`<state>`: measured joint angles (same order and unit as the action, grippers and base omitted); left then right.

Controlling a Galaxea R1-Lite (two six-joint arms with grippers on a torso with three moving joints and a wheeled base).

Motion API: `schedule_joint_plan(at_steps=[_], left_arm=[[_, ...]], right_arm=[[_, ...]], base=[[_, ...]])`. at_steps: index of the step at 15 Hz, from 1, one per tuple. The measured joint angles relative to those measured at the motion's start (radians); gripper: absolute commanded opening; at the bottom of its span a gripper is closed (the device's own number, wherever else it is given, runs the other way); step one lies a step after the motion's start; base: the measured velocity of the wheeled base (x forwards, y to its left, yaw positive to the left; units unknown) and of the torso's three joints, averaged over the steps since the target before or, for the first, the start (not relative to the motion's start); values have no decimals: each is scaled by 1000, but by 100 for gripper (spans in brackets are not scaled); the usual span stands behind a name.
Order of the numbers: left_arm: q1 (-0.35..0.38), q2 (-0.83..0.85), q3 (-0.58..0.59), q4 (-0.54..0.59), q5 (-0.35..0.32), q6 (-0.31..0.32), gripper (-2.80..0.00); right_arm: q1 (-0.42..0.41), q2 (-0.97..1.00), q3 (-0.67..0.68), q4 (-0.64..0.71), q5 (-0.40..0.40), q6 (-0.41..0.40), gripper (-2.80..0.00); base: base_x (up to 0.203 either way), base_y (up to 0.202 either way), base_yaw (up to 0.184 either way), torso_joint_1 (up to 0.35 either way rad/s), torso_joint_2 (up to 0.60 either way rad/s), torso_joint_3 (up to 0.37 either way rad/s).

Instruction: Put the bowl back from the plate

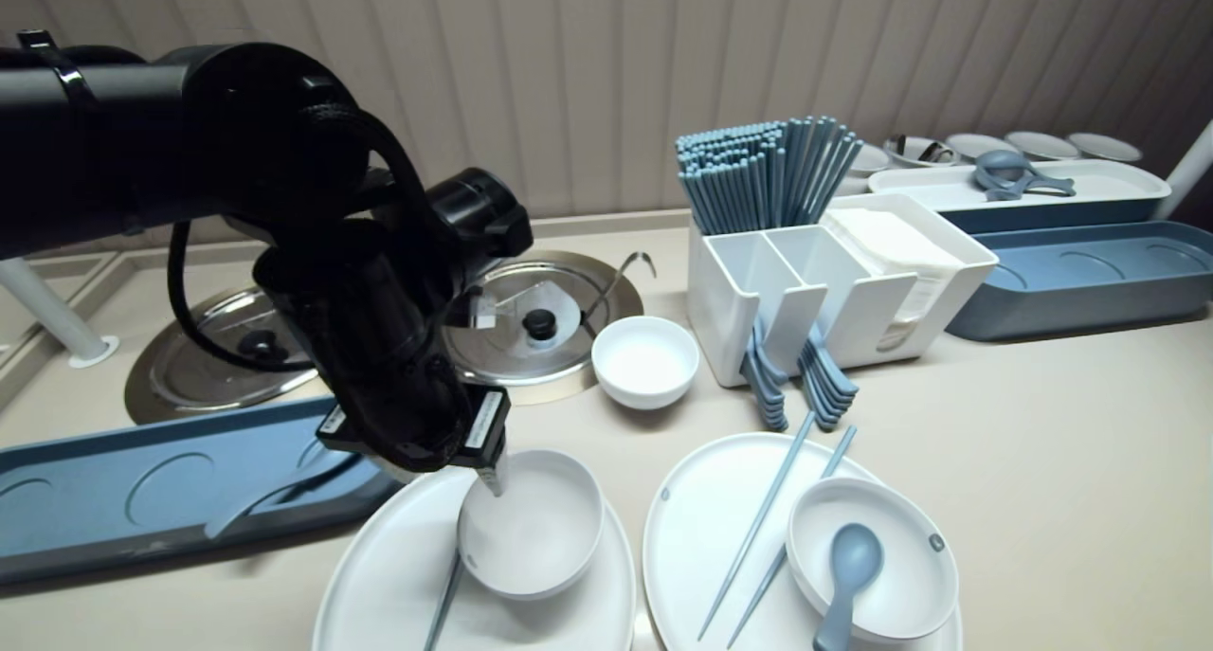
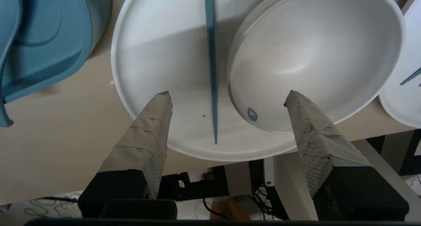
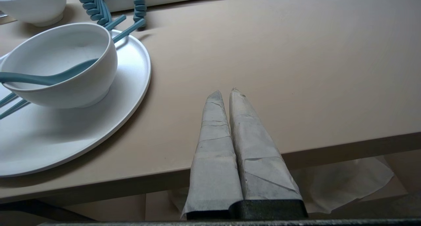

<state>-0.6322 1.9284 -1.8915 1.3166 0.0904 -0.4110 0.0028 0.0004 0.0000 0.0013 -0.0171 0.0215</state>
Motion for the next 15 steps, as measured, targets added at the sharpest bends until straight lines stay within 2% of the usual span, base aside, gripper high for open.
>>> schedule_joint_plan(at_steps=[5,15], left_arm=[[12,43,1,-2,-33,23,0],[12,117,8,-40,-37,26,0]], right_arm=[[0,0,0,0,0,0,-280],[0,0,0,0,1,0,-280]], base=[[0,0,0,0,0,0],[0,0,0,0,0,0]])
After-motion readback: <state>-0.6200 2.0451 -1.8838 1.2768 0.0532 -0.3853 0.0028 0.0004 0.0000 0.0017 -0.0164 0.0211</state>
